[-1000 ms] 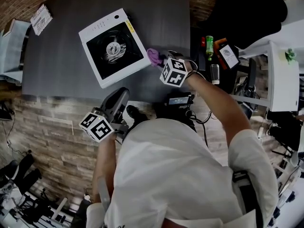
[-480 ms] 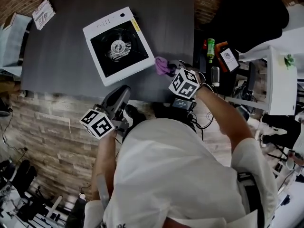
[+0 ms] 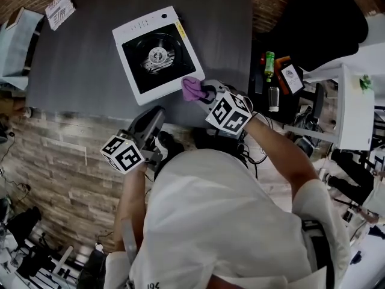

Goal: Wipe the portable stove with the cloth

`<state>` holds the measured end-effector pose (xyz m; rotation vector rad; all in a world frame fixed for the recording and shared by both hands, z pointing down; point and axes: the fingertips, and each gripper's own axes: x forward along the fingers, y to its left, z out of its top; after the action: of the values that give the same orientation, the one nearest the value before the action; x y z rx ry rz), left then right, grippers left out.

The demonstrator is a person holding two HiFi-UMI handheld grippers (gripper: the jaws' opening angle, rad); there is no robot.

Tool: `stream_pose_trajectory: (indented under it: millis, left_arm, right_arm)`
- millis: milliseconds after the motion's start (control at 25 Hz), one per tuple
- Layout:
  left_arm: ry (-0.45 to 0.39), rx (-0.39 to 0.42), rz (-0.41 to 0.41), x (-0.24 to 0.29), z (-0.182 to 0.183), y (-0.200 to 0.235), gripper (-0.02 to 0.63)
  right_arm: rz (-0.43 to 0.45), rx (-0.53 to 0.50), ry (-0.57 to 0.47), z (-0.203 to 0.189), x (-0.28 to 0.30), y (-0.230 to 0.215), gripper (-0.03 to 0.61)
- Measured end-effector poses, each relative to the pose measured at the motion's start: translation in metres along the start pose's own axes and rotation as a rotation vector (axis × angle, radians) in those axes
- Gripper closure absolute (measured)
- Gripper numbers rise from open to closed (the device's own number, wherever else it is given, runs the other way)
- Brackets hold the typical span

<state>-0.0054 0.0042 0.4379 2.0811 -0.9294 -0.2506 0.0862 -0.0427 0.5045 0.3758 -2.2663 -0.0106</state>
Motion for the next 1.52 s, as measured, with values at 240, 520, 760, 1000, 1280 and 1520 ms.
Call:
stream_pose_trajectory:
  millis: [240, 520, 760, 1000, 1280, 1520]
  left_arm:
    - [-0.044, -0.013, 0.028, -0.025, 0.008, 0.014, 0.548]
    - [-0.083, -0.033, 0.059, -0.046, 0.01, 0.025, 0.548]
    - [-0.089, -0.041, 0.069, -0.052, 0.01, 0.031, 0.548]
    - [-0.075, -0.048, 0.064, -0.049, 0.009, 0.033, 0.549]
    - [-0.057, -0.041, 0.049, -0.037, 0.008, 0.028, 0.548]
    - [-0.046, -0.039, 0.037, -0.031, 0.006, 0.023, 0.548]
  right_arm:
    - [0.096, 0.101, -0.022, 0.038, 0.032, 0.02, 0.476]
    - [0.264, 0.384, -0.011, 0.076, 0.083, 0.047, 0.476]
    - [0.309, 0.634, 0.02, 0.076, 0.108, 0.038, 0.474]
    - [0.291, 0.753, 0.049, 0.062, 0.107, 0.024, 0.474]
    - [0.282, 0.818, 0.064, 0.049, 0.101, 0.011, 0.474]
    - [0.269, 0.867, 0.063, 0.04, 0.093, 0.001, 0.474]
